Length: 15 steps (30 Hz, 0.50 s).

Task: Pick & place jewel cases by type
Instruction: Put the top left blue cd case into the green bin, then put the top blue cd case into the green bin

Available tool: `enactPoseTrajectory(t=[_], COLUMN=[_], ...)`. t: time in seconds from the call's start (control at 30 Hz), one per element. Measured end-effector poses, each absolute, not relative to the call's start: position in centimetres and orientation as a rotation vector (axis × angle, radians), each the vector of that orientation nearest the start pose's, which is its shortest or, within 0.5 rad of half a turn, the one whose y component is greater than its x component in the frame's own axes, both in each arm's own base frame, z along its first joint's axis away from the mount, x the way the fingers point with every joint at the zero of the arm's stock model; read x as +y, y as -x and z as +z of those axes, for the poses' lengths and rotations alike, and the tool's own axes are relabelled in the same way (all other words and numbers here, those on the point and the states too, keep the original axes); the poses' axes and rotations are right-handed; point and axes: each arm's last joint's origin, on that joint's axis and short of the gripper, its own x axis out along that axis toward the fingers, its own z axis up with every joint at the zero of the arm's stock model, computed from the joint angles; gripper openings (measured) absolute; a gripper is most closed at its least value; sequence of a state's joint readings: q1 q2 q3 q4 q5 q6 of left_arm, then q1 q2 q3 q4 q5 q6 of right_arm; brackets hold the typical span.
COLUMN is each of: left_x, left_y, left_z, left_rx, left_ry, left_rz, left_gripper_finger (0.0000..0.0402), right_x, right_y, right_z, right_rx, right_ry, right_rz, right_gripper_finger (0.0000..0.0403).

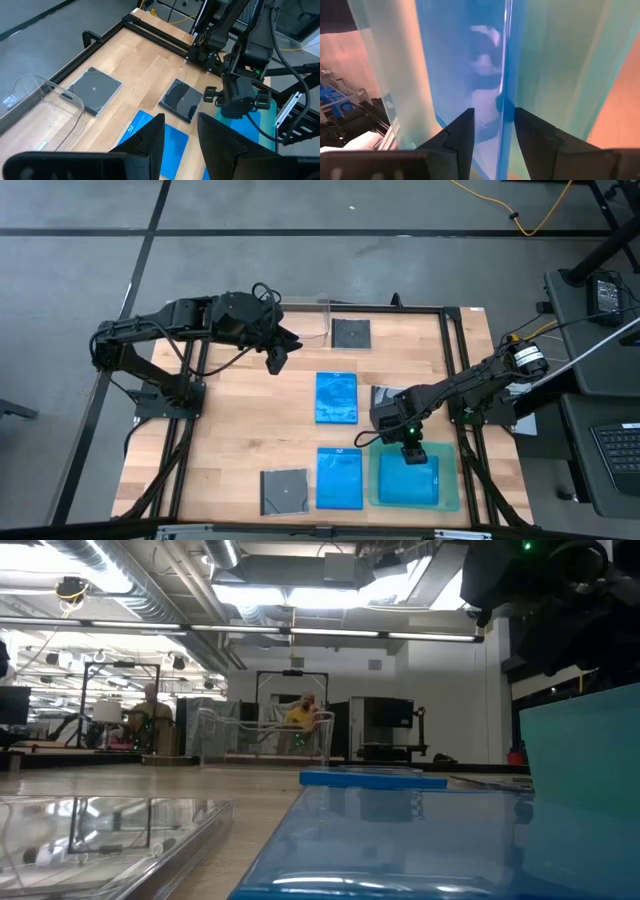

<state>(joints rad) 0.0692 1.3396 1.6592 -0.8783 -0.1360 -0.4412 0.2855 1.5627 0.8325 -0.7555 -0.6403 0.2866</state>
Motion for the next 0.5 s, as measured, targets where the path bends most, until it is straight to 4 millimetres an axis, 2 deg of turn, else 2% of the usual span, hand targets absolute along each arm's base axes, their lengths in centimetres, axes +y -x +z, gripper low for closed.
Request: enactPoseTrajectory(t=[0.2, 0.5], left_x=[2.2, 2.1], left_y=[-25.4, -25.4], left_z=[44.3, 44.3], left_rx=[0.506, 0.507], left_ry=[0.409, 0.411], left_rz=[0.320, 0.316], left_gripper_finger=[0.0109, 0.0109], right_x=[8.6, 8.7], right_y=[-23.7, -24.3], right_z=[17.0, 17.8], right_rx=[1.629, 1.598], right_ry=[-0.410, -0.394], right_rz=[0.480, 0.475], right_gripper_finger=[0.0142, 0.0142])
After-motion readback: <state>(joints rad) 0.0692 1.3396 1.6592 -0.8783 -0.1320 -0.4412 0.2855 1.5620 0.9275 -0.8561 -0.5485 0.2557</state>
